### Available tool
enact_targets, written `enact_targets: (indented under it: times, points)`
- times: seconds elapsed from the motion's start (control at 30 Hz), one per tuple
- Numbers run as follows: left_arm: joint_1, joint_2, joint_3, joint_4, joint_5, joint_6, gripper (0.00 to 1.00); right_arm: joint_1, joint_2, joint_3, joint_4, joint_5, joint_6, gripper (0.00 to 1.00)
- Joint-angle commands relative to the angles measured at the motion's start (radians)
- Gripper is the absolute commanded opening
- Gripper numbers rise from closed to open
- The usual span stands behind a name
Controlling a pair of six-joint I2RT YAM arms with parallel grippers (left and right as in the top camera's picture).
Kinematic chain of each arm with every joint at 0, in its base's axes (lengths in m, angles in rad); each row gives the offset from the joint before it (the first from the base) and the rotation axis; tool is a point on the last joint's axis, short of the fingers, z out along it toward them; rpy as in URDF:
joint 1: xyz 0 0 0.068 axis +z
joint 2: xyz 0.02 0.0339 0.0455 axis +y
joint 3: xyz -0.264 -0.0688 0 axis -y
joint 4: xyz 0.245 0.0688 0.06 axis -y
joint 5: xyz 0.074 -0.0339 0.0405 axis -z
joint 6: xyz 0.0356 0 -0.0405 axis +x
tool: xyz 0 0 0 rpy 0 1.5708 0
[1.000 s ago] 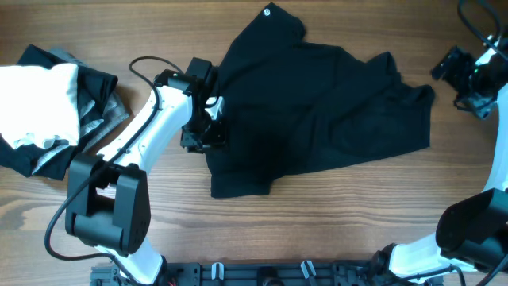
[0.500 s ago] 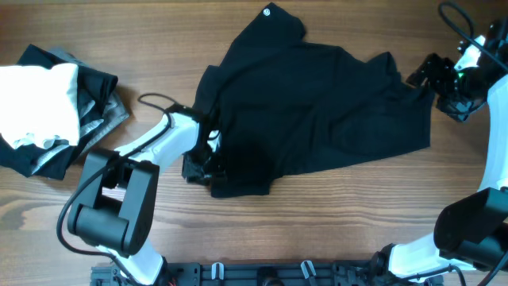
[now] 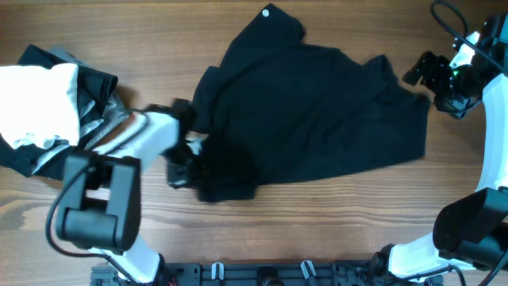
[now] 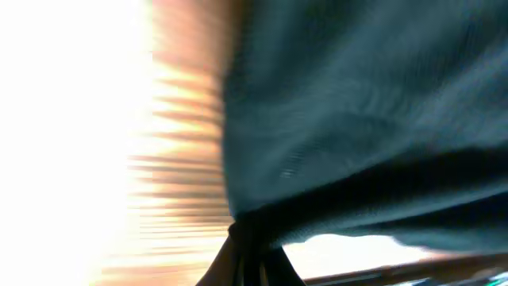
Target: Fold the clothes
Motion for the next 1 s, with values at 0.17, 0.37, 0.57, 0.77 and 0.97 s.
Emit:
enact_targets:
  times: [0.17,0.37,0.57,0.77,0.97]
  points:
    - [0.329,-0.191,0.044,0.040,-0.033,-0.008,0.04,0.102,0.014,-0.206,0.065,0.006,-0.088,0.71]
    - [0.341,-0.219,0.044,0.043,-0.053,0.029,0.04,0.137,0.014,-0.386,0.188,0.040,-0.101,0.64]
    - [0.341,-0.219,0.044,0.056,-0.053,0.029,0.04,0.137,0.014,-0.566,0.320,-0.185,-0.228,0.59]
    - [0.341,-0.219,0.044,0.065,-0.052,0.029,0.05,0.149,0.014,-0.701,0.486,-0.322,-0.223,0.54]
    - [0.341,-0.219,0.044,0.065,-0.052,0.029,0.06,0.214,0.014,-0.761,0.573,-0.401,-0.222,0.51]
